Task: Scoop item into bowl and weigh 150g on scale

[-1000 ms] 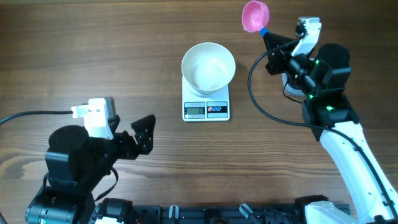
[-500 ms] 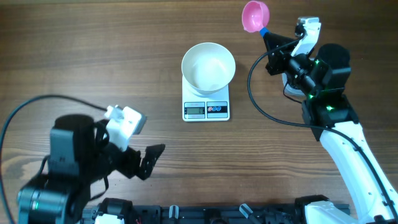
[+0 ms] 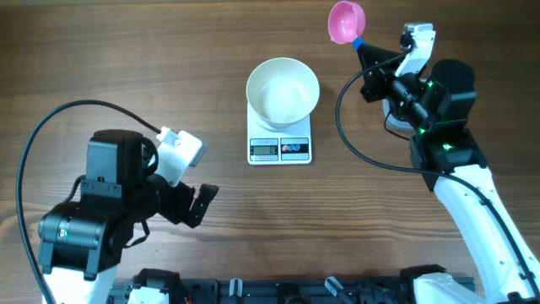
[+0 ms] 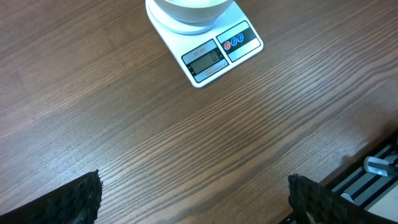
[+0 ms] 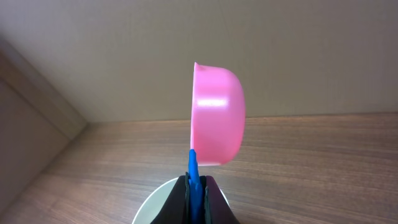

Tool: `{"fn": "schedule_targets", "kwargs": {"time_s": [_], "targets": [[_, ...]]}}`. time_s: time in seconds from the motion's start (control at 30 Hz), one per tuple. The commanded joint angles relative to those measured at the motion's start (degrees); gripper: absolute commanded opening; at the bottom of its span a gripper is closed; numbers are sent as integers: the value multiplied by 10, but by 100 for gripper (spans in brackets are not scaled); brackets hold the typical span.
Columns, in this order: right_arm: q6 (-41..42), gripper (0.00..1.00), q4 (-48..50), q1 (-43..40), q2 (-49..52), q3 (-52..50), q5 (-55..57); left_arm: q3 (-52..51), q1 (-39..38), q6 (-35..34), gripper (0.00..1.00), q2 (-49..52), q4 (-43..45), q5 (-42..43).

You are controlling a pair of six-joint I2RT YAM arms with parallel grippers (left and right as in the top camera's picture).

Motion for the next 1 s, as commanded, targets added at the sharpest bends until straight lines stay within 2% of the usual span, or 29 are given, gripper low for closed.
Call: {"fn": "schedule_targets", "kwargs": {"time_s": [0.0,0.97], "targets": [[-5,4,6,-1,-8,9,-13,9,4,12,100,-1,-1,-3],[-26,4,7,-1,-15,9,-13,9,4,12,100,-1,6,-3]]}}
